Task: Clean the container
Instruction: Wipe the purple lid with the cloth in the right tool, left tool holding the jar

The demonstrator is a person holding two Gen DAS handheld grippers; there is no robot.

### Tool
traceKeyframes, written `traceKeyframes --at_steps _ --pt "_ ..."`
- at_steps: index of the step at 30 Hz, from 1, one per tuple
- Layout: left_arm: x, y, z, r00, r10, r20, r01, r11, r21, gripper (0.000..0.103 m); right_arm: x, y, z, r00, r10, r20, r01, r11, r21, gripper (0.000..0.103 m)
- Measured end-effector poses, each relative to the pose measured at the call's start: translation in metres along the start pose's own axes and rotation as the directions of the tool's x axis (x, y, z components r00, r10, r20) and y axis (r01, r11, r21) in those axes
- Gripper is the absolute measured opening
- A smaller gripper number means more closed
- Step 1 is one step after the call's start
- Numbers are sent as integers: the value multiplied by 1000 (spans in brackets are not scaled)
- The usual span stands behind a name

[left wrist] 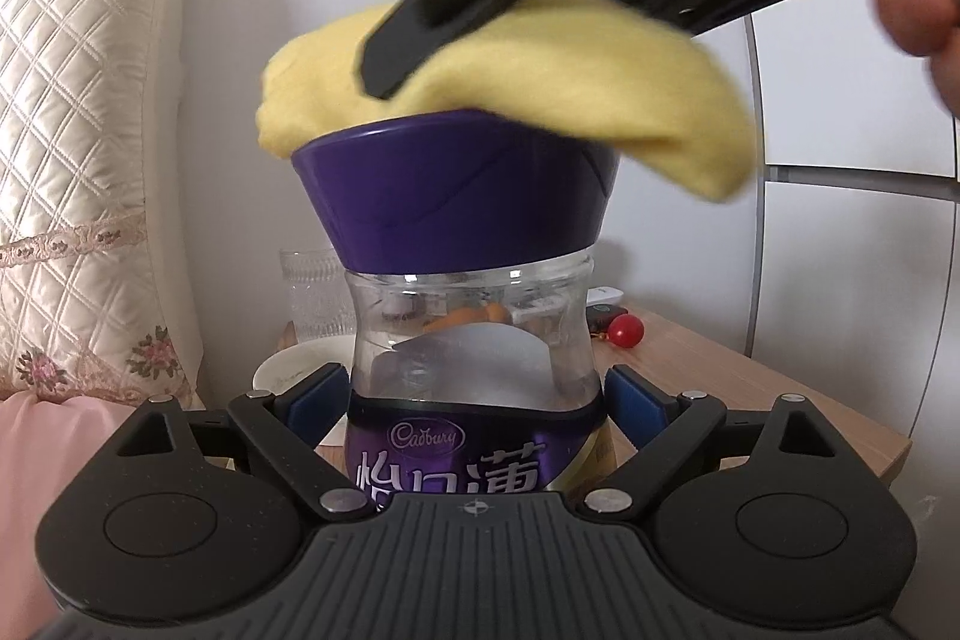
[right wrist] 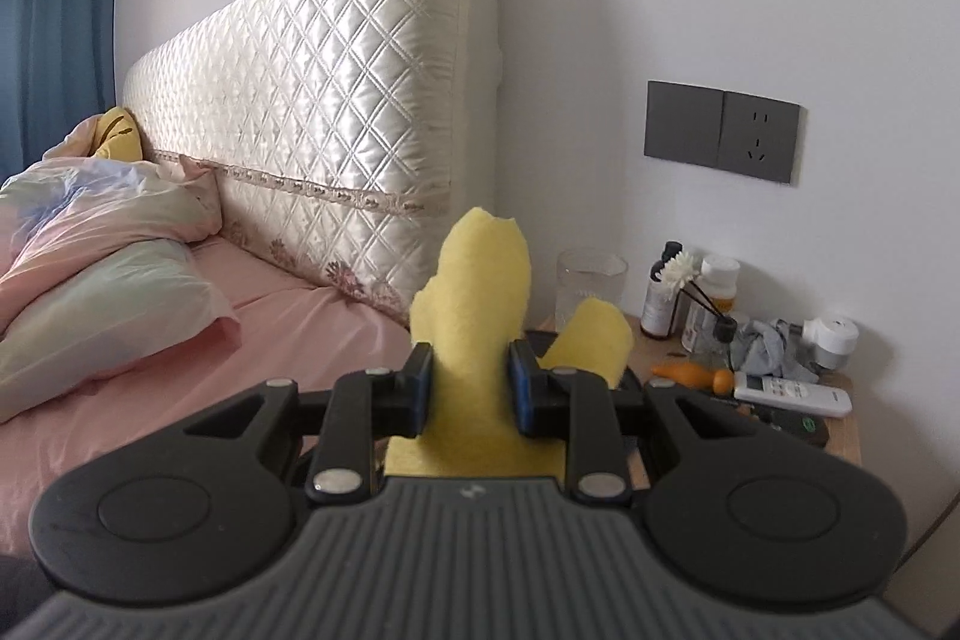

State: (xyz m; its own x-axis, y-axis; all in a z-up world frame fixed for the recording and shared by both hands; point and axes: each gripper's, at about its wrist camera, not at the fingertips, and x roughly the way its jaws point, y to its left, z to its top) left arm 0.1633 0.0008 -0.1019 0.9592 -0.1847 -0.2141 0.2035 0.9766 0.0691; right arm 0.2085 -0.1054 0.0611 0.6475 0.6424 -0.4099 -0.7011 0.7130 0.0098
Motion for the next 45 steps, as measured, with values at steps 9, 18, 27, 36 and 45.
traceKeyframes --at_steps 9,18,27,36,45 --pt "0 2 -1 1000 -4 5 4 1000 2 94 -5 -16 -5 996 -86 5 86 996 12 27" --pt "-1 2 -1 1000 -2 4 2 1000 -1 94 19 -14 4 999 -54 3 54 998 19 28" --pt "0 1 -1 1000 0 4 0 1000 0 94 12 -1 4 1000 5 -13 -4 999 35 28" --pt "1 0 0 1000 4 -2 -4 1000 -3 94 -7 -11 -3 998 -64 -12 64 998 28 27" --pt "0 -1 1 1000 5 -1 -5 1000 -3 94 13 -24 1 997 -71 4 71 997 33 28"
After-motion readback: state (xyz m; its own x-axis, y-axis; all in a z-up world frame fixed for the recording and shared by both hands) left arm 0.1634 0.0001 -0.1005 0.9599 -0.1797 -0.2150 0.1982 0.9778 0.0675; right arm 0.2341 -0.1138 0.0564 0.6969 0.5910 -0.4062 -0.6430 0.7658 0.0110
